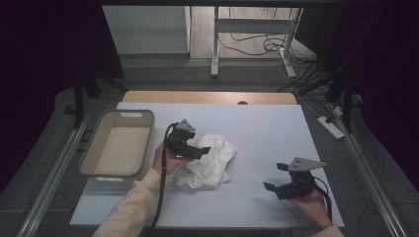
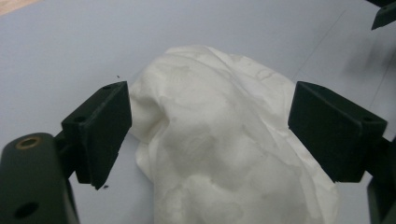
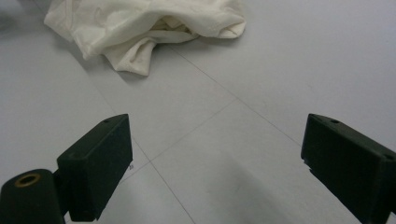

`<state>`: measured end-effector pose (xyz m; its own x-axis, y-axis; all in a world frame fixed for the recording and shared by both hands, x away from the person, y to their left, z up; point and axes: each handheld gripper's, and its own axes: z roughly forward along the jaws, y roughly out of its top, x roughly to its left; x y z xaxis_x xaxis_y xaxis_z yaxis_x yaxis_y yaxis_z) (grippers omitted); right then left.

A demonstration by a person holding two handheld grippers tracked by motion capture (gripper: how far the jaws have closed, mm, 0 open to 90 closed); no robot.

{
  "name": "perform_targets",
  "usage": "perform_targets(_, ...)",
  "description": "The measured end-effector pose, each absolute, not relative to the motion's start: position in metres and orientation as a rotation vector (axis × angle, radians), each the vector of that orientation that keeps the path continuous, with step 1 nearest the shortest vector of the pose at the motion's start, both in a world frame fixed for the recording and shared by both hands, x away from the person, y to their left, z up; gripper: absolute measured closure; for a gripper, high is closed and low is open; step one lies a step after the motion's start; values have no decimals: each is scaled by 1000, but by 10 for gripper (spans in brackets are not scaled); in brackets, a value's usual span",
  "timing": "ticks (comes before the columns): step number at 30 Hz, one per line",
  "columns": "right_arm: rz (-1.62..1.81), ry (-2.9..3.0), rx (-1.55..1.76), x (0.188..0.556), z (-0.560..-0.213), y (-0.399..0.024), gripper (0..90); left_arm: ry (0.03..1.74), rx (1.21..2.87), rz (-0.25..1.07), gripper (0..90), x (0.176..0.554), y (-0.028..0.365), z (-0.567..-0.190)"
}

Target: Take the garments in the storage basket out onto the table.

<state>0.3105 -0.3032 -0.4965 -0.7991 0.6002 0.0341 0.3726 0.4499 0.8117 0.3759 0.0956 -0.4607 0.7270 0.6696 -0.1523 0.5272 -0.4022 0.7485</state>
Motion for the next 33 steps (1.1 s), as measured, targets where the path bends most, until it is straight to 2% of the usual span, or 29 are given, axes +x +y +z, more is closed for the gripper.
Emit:
perform_targets(13, 1296, 2438, 828, 305, -494, -306, 88, 925, 2083, 283, 168, 354, 112, -438)
perform_targets(23, 1285, 2438, 834, 307, -495, -305, 88, 968, 2087, 340, 168, 334, 140, -439)
perform_targets(33, 1280, 2437, 837, 308, -495, -305, 88, 983, 2069, 299, 168, 318, 157, -444)
